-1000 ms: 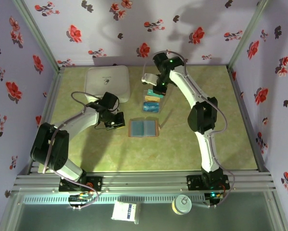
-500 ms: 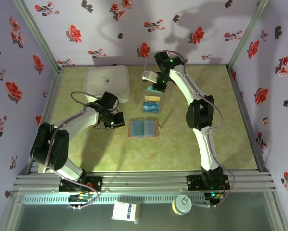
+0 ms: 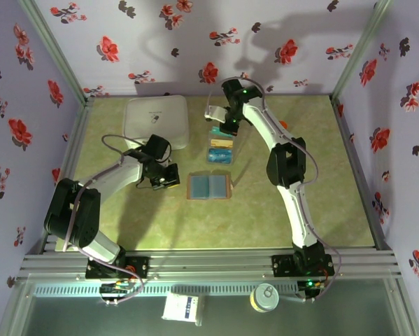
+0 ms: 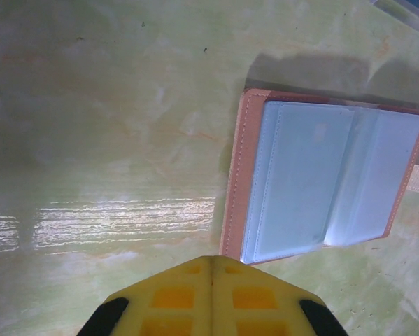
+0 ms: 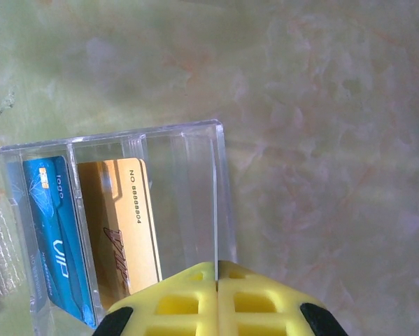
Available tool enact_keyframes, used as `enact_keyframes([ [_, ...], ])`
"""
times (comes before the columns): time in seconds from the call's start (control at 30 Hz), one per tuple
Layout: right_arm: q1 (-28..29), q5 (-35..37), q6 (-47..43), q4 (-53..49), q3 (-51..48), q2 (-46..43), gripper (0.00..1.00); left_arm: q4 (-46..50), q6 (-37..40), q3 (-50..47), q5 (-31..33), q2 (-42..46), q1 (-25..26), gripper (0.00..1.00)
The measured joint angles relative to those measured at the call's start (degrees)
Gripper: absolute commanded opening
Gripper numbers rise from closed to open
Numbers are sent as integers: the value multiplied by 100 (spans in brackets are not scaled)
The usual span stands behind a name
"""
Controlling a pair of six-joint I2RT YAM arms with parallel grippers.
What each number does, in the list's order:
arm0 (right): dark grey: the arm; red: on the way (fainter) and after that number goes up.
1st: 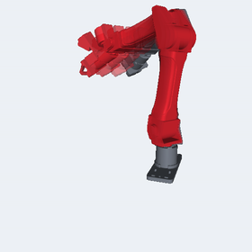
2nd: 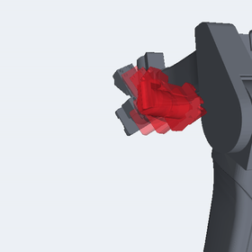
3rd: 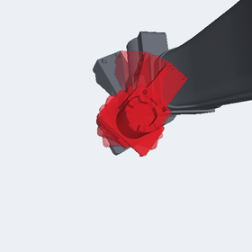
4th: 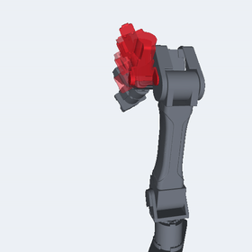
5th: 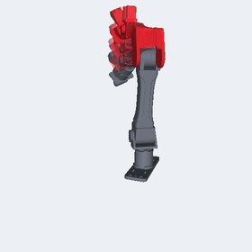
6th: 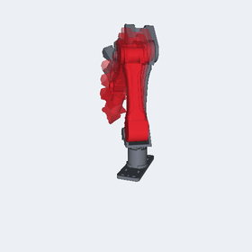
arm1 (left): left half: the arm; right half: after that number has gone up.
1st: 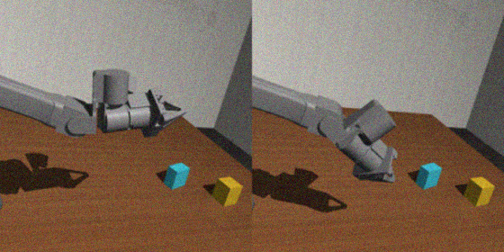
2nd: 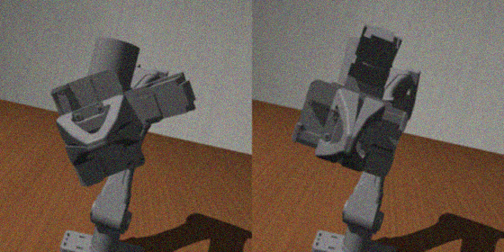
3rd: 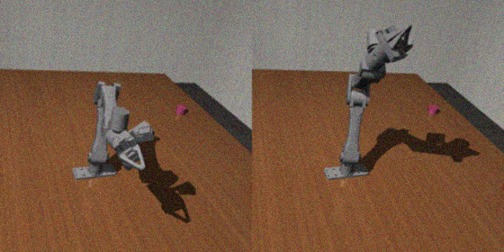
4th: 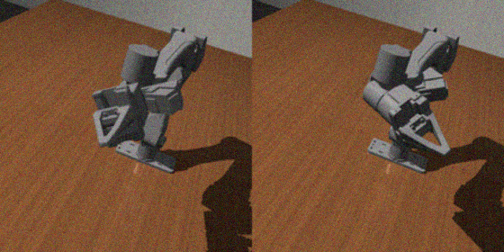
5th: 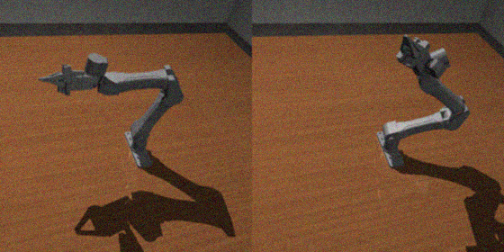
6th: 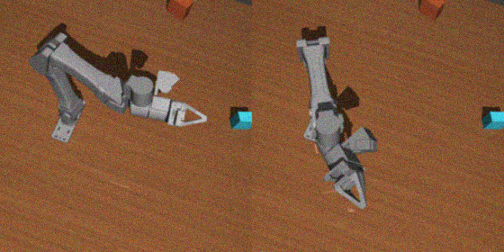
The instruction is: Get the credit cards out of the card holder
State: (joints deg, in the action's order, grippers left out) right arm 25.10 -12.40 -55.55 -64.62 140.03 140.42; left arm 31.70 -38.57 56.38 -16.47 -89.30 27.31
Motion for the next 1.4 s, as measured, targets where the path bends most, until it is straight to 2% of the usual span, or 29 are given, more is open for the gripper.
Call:
enact_keyframes([
  [0.2, 0, 87, 33, 2, 20, 0, 18, -15, 0, 0, 0, -15, 0, 0],
  [0.57, 0, 343, 400, 446, 17, 0, 18, -68, 0, 0, -2, -39, 0, 0],
  [0.8, 0, 310, 1150, 811, -269, -76, 17, -146, -4, 0, -24, -52, 0, 0],
  [1.03, 55, 214, 2673, 1808, -2050, -1051, 20, -546, -133, -103, -190, -107, 0, 0],
  [1.27, 310, 216, 4649, 3045, -3987, -2577, 20, -1014, -326, -122, -452, -286, 0, 0],
  [1.4, 544, 214, 5716, 3703, -4962, -3294, 16, -1165, -350, -125, -529, -299, 7, 0],
])
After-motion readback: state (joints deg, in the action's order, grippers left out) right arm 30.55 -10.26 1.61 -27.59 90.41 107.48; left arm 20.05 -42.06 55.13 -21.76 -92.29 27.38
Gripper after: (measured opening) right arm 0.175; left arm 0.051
